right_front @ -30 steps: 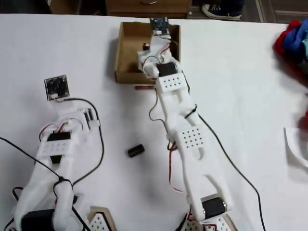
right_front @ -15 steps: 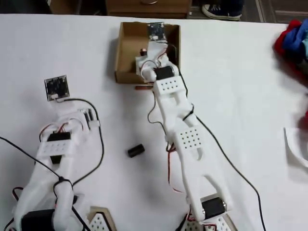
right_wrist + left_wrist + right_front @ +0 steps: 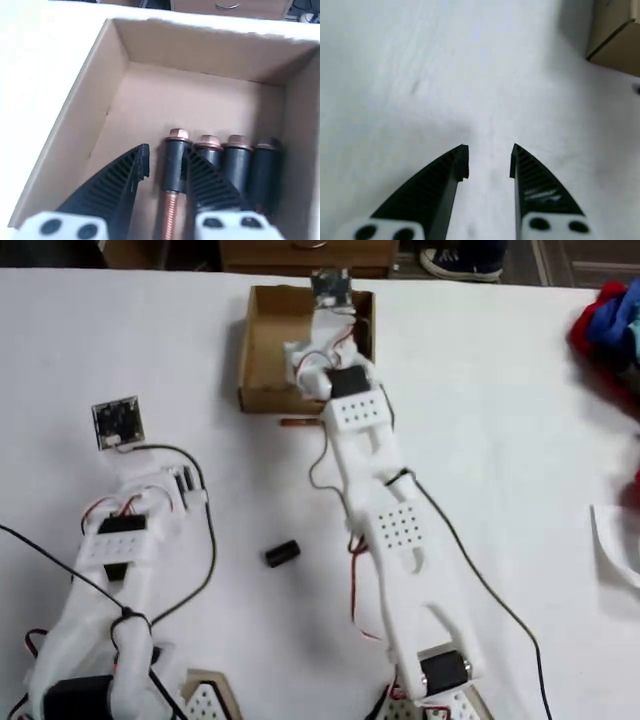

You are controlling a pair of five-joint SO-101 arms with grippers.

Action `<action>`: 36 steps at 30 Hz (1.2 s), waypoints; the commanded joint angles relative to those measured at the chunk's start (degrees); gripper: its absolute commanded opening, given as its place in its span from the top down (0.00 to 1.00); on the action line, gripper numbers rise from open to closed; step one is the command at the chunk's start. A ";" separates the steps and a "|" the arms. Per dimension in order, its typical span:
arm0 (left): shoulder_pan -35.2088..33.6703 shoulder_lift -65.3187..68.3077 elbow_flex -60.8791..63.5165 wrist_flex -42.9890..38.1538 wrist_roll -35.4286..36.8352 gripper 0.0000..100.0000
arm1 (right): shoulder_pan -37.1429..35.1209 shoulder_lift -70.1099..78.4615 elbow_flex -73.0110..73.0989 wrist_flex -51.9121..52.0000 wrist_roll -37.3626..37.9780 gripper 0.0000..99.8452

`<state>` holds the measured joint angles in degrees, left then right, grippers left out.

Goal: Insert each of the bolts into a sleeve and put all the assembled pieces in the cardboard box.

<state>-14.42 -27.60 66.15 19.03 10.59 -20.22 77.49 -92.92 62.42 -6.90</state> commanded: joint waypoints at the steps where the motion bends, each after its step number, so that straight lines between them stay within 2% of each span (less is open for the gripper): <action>1: -0.44 -1.93 -0.40 -0.88 0.00 0.85 | 2.51 -9.45 -2.64 6.64 0.44 0.91; 11: -0.44 -2.37 -0.57 -0.88 0.18 0.85 | 3.12 -20.35 -2.37 36.70 0.97 0.90; 17: -0.53 -2.37 -1.27 -0.44 0.18 0.85 | 1.98 -20.79 1.67 39.25 13.01 0.90; 21: -0.70 -2.37 -1.54 -0.44 0.18 0.85 | 1.19 -26.77 15.38 39.25 13.19 0.90; 27: -2.99 -2.37 -1.89 -0.70 0.26 0.85 | -2.24 -46.55 51.78 38.90 14.51 0.90; 31: -3.43 -2.37 -1.89 -0.88 0.26 0.85 | -6.29 -55.16 68.57 35.47 25.93 0.90; 36: -6.07 -2.46 -2.07 -0.88 0.26 0.85 | -10.95 -60.35 79.38 32.84 43.52 0.90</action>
<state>-18.11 -27.78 66.15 19.03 10.59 -28.84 22.90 -17.58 96.09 28.09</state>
